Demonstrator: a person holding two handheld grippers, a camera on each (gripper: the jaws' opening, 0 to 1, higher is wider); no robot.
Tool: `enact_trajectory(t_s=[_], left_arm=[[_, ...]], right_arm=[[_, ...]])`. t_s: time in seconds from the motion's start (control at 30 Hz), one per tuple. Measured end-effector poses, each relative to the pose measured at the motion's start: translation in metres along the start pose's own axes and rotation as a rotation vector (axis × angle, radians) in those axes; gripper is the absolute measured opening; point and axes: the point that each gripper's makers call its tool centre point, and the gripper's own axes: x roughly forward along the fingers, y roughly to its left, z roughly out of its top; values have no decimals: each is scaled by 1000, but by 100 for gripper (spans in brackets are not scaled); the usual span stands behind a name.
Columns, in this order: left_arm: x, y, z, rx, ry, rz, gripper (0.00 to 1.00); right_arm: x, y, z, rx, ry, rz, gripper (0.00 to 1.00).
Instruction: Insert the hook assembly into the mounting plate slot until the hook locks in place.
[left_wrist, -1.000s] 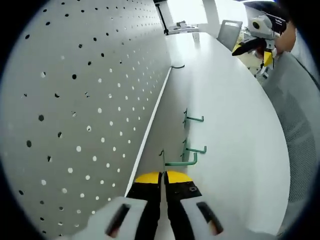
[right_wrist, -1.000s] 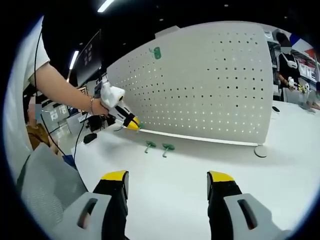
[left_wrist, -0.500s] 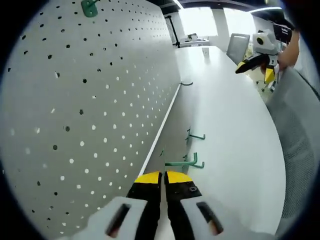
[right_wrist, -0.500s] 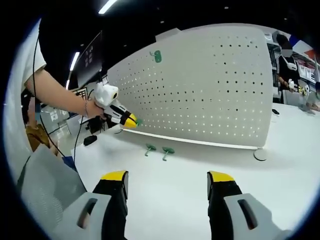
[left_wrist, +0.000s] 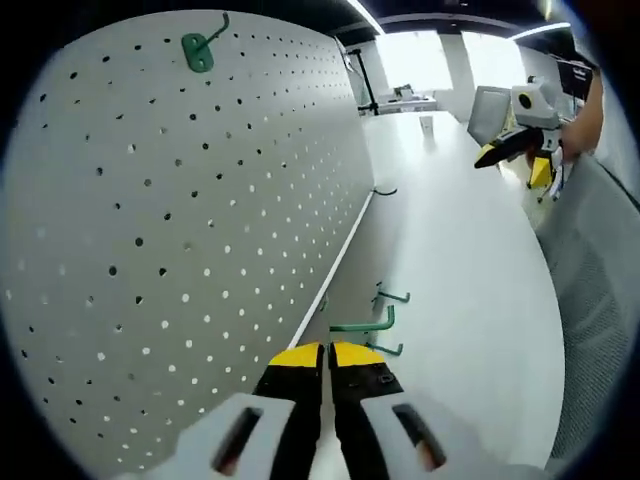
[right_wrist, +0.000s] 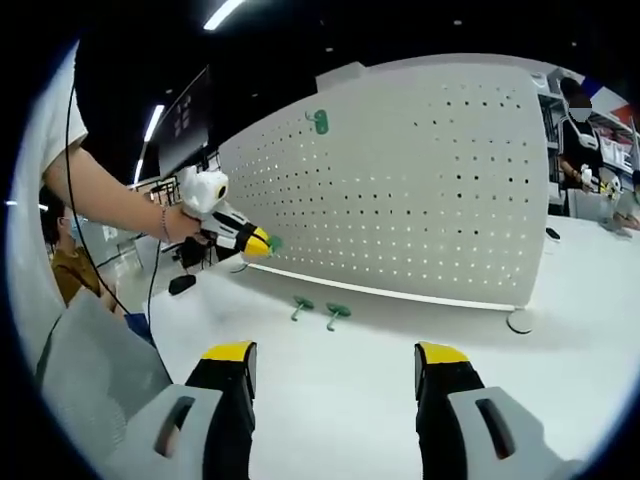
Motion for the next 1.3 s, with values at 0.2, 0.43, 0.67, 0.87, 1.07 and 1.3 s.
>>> enact_trajectory(t_s=[0.2, 0.43, 0.67, 0.87, 1.07, 1.3], left_arm=[[-7, -3, 1, -20, -23, 24, 2], [-17, -7, 4, -71, -62, 59, 2], [-26, -17, 11, -111, -108, 93, 2], [-32, -26, 12, -146, -137, 118, 2], [-42, -27, 17, -196, -177, 155, 2], [-54, -30, 32, -212, -243, 190, 2]], right_arm=[[-1, 1, 1, -3, -4, 1, 62], [-2, 2, 5, -6, -13, 4, 62], [-2, 5, 10, -16, -21, 10, 62], [-3, 7, 12, -23, -25, 16, 62], [-5, 7, 14, -30, -29, 16, 62], [-5, 6, 19, -29, -40, 20, 62]])
